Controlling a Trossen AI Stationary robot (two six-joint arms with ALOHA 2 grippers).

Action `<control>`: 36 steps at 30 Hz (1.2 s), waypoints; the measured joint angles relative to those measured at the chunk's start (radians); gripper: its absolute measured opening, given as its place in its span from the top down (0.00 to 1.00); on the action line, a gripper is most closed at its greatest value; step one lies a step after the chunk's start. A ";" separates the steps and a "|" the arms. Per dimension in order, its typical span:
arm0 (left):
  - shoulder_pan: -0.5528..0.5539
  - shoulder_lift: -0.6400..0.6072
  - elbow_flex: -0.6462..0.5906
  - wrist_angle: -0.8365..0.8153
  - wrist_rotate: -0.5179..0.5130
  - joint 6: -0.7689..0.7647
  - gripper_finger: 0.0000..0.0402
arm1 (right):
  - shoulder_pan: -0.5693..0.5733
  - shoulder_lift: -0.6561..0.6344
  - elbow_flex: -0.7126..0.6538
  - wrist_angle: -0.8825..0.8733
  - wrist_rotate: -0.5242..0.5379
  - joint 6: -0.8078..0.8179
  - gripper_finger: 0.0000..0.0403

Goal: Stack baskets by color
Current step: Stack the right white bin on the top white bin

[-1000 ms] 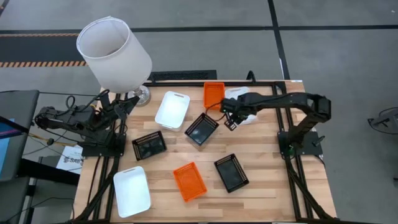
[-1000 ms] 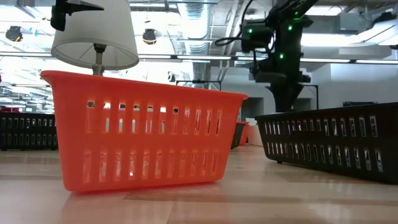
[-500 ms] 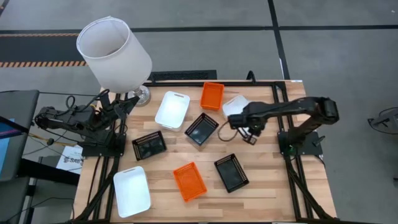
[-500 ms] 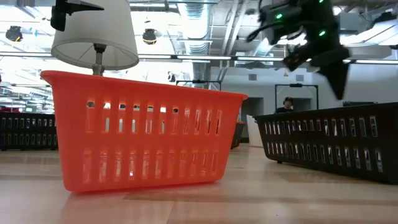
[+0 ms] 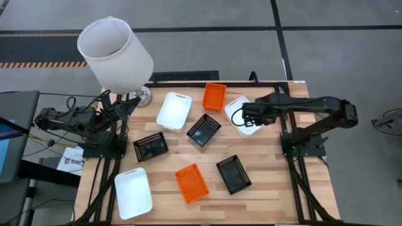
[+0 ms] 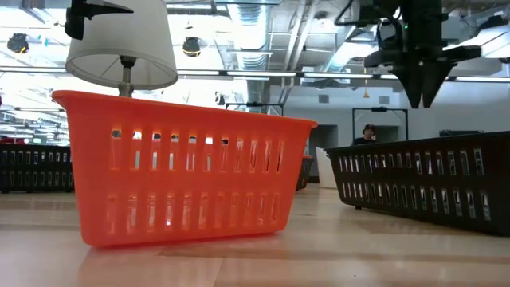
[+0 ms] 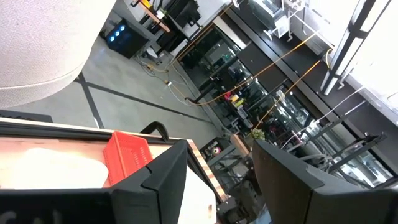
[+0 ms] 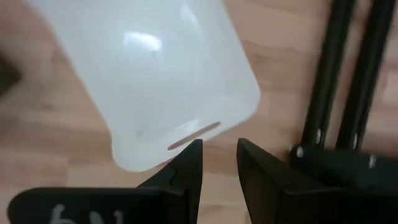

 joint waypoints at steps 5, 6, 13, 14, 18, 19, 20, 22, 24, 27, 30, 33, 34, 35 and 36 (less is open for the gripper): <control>0.000 0.000 0.000 0.000 0.000 0.001 0.57 | -0.001 0.016 -0.011 0.021 0.001 0.170 0.69; 0.000 0.000 0.000 0.000 0.000 0.003 0.57 | -0.001 0.020 -0.018 0.026 0.001 0.190 0.68; 0.000 0.000 0.000 0.000 0.000 0.003 0.57 | 0.025 0.027 -0.118 0.019 -0.001 0.374 0.56; 0.000 0.000 0.000 0.000 0.000 0.003 0.57 | 0.030 0.027 -0.135 0.032 -0.008 0.402 0.54; 0.000 0.000 0.000 0.000 0.000 0.003 0.57 | 0.032 0.022 -0.177 0.127 -0.014 0.453 0.50; 0.000 0.000 0.000 0.000 0.000 0.003 0.57 | 0.031 0.022 -0.185 0.154 -0.014 0.456 0.49; 0.000 0.000 0.000 0.000 0.000 0.003 0.57 | 0.030 0.023 -0.192 0.177 -0.014 0.456 0.49; 0.000 0.000 0.000 0.000 0.000 0.003 0.57 | 0.024 0.022 -0.210 0.212 -0.014 0.458 0.50; 0.000 0.000 0.000 0.000 0.000 0.003 0.57 | 0.024 0.025 -0.241 0.243 -0.018 0.483 0.51; 0.000 0.000 0.000 0.000 0.000 0.003 0.57 | 0.026 0.032 -0.289 0.305 -0.022 0.502 0.52; 0.000 0.000 0.000 0.000 0.000 0.003 0.57 | 0.016 0.038 -0.332 0.393 -0.027 0.481 0.55; 0.000 0.000 0.000 0.000 0.000 0.010 0.57 | -0.011 0.037 -0.367 0.452 -0.041 0.447 0.59; 0.000 0.000 0.000 0.000 0.000 0.015 0.57 | -0.022 0.037 -0.382 0.462 -0.062 0.446 0.62; 0.000 0.000 0.000 0.000 0.000 0.019 0.57 | -0.032 0.038 -0.395 0.467 -0.081 0.441 0.65; 0.000 0.000 0.000 0.000 0.000 0.020 0.57 | -0.039 0.038 -0.406 0.465 -0.095 0.431 0.69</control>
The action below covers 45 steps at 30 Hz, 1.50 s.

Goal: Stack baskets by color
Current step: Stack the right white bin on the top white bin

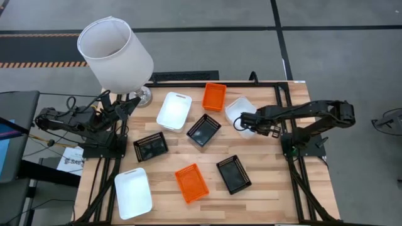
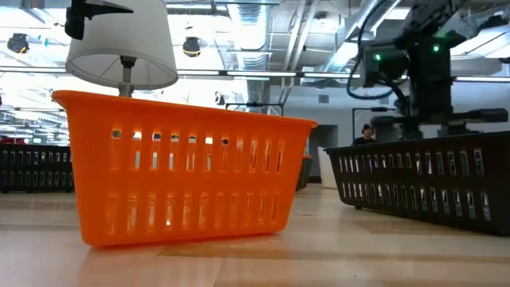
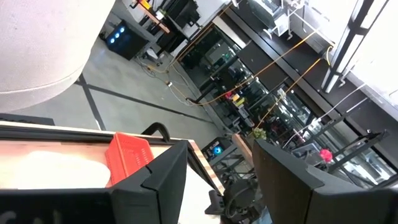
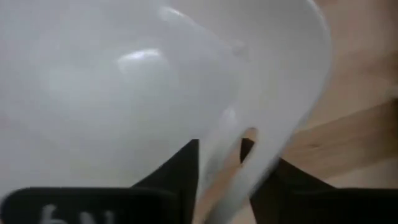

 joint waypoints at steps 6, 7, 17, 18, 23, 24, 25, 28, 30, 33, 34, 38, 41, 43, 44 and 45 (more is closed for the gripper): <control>0.000 0.000 0.000 0.000 0.000 0.018 0.57 | -0.010 -0.004 -0.040 -0.002 -0.038 -0.027 0.96; 0.000 0.000 0.000 0.000 0.000 0.023 0.57 | -0.010 -0.005 -0.040 -0.004 -0.041 -0.040 0.97; 0.000 0.000 0.000 0.000 0.000 0.026 0.57 | -0.021 -0.137 0.077 -0.144 0.013 -0.077 0.99; 0.000 0.000 0.000 0.000 0.000 0.026 0.57 | -0.021 -0.154 0.110 -0.177 0.042 -0.078 0.99; 0.000 0.000 0.000 0.000 0.017 0.026 0.57 | -0.046 -0.193 0.317 -0.277 0.181 -0.233 1.00; 0.000 0.000 0.000 0.000 0.017 0.027 0.57 | -0.063 -0.189 0.364 -0.255 0.193 -0.315 1.00; 0.000 0.000 0.000 0.000 0.017 0.029 0.57 | -0.084 -0.176 0.412 -0.231 0.196 -0.405 1.00; 0.000 0.000 0.000 0.001 0.017 0.036 0.57 | -0.153 -0.104 0.560 -0.120 0.174 -0.708 1.00; 0.000 0.000 0.000 0.005 0.018 0.036 0.57 | -0.193 -0.033 0.669 -0.070 0.143 -0.877 1.00; 0.000 -0.001 0.000 0.008 0.062 0.033 0.57 | -0.246 0.093 0.850 -0.050 0.079 -1.092 1.00; 0.000 -0.001 0.000 0.008 0.077 0.032 0.57 | -0.261 0.139 0.913 -0.052 0.054 -1.154 1.00; 0.000 -0.001 0.000 0.008 0.126 0.024 0.57 | -0.299 0.327 1.149 -0.055 -0.020 -1.376 1.00; 0.000 -0.001 0.000 0.007 0.131 0.025 0.57 | -0.308 0.468 1.322 -0.050 -0.055 -1.531 1.00; 0.000 -0.001 0.000 0.008 0.129 0.025 0.57 | -0.310 0.562 1.429 -0.050 -0.077 -1.598 1.00; 0.000 0.000 0.000 0.008 0.122 0.025 0.57 | -0.310 0.609 1.479 -0.049 -0.089 -1.622 1.00; 0.000 0.000 0.000 0.007 0.119 0.025 0.57 | -0.310 0.654 1.524 -0.049 -0.105 -1.643 1.00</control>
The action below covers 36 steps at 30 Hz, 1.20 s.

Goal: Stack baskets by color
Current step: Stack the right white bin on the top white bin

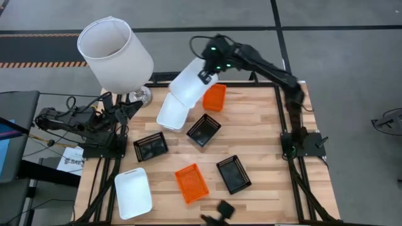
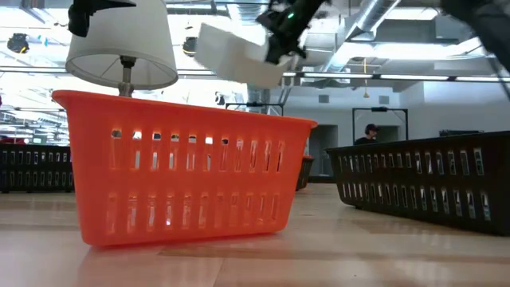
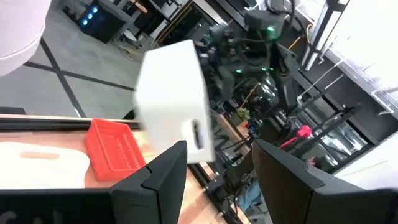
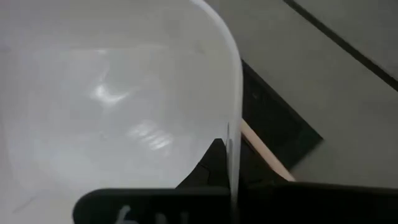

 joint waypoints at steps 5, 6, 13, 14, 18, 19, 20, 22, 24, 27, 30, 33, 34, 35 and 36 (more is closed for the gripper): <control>0.000 0.000 0.000 0.000 -0.008 -0.006 0.57 | 0.011 0.148 0.076 0.073 -0.081 -0.096 1.00; 0.000 0.000 0.000 0.000 -0.011 -0.010 0.57 | 0.012 0.165 0.071 0.093 -0.107 -0.116 1.00; 0.000 0.000 0.000 0.000 -0.067 -0.052 0.57 | 0.009 0.284 0.075 0.199 -0.252 -0.180 1.00; 0.000 0.000 0.000 0.000 -0.077 -0.056 0.57 | 0.008 0.296 0.075 0.212 -0.261 -0.187 1.00; 0.000 0.000 0.000 0.000 -0.106 -0.064 0.57 | 0.017 0.330 0.076 0.263 -0.271 -0.205 1.00; 0.000 0.000 0.000 0.000 -0.109 -0.064 0.57 | 0.018 0.334 0.076 0.261 -0.274 -0.206 1.00; 0.000 0.000 0.000 0.000 -0.110 -0.064 0.57 | 0.022 0.343 0.075 0.263 -0.274 -0.213 1.00; 0.000 0.000 0.000 0.000 -0.114 -0.064 0.57 | 0.031 0.361 0.079 0.305 -0.280 -0.219 1.00; 0.000 0.000 0.000 -0.001 -0.127 -0.069 0.57 | 0.032 0.372 0.075 0.287 -0.294 -0.214 1.00; 0.000 0.000 0.000 0.000 -0.144 -0.074 0.57 | 0.040 0.381 0.076 0.280 -0.296 -0.228 1.00; 0.000 0.000 0.000 0.000 -0.161 -0.077 0.57 | 0.039 0.380 0.076 0.264 -0.295 -0.252 1.00; 0.000 0.000 0.000 0.000 -0.166 -0.077 0.57 | 0.031 0.380 0.076 0.247 -0.295 -0.258 1.00; 0.000 0.000 0.000 0.000 -0.168 -0.076 0.57 | 0.027 0.380 0.076 0.238 -0.295 -0.252 1.00; 0.000 0.000 0.000 0.000 -0.172 -0.076 0.57 | 0.023 0.380 0.076 0.229 -0.296 -0.248 1.00; 0.000 0.000 0.000 0.000 -0.175 -0.076 0.57 | 0.021 0.380 0.076 0.216 -0.296 -0.248 1.00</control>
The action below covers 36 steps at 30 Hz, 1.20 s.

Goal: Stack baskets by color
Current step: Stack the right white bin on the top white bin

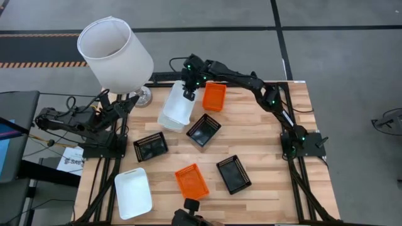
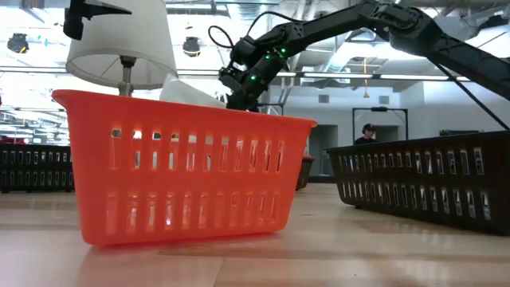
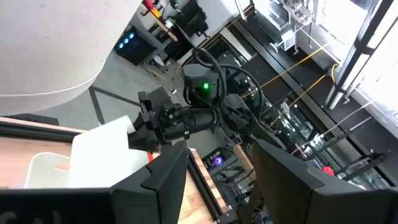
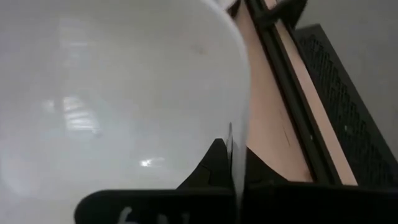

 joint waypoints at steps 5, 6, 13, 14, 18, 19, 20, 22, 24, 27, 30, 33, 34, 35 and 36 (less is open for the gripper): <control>0.000 0.000 0.000 0.000 -0.014 0.003 0.57 | 0.002 0.000 -0.004 -0.046 0.003 -0.035 1.00; 0.000 0.000 0.000 0.000 -0.015 0.004 0.57 | 0.003 0.000 -0.004 -0.054 0.002 -0.038 1.00; 0.000 0.000 0.000 0.000 -0.015 0.004 0.57 | -0.008 0.000 -0.004 -0.132 0.001 -0.041 1.00; 0.000 0.000 0.000 0.000 -0.015 0.003 0.57 | -0.009 0.000 -0.004 -0.139 0.001 -0.041 1.00; 0.000 0.000 0.000 0.000 -0.015 -0.001 0.57 | -0.016 0.000 -0.004 -0.170 0.002 -0.043 1.00; 0.000 0.000 0.000 0.000 -0.015 -0.001 0.57 | -0.015 0.000 -0.004 -0.180 0.002 -0.045 1.00; 0.000 0.000 0.000 0.000 -0.015 -0.001 0.57 | -0.015 0.000 -0.004 -0.191 0.002 -0.052 1.00; 0.000 0.000 0.000 0.000 -0.015 -0.001 0.57 | -0.015 0.000 -0.004 -0.208 0.003 -0.065 1.00; 0.000 0.000 0.000 0.000 -0.015 -0.001 0.57 | -0.015 0.004 -0.004 -0.210 0.003 -0.075 1.00; 0.000 0.000 0.000 0.000 -0.015 -0.002 0.57 | -0.014 0.016 -0.005 -0.218 0.003 -0.082 1.00; 0.000 0.000 0.000 0.001 -0.015 -0.002 0.57 | -0.013 0.023 -0.003 -0.229 0.004 -0.088 1.00; 0.000 0.000 0.000 0.001 -0.014 -0.008 0.57 | -0.012 0.032 -0.006 -0.237 0.003 -0.086 0.99; 0.000 0.000 0.000 0.001 -0.015 -0.013 0.57 | -0.012 0.032 -0.006 -0.235 0.004 -0.086 0.98; 0.000 0.000 0.000 0.001 -0.014 -0.015 0.57 | -0.012 0.031 -0.005 -0.231 0.004 -0.086 0.97; 0.000 0.000 0.000 0.001 -0.015 -0.015 0.57 | -0.012 0.030 -0.005 -0.228 0.004 -0.086 0.95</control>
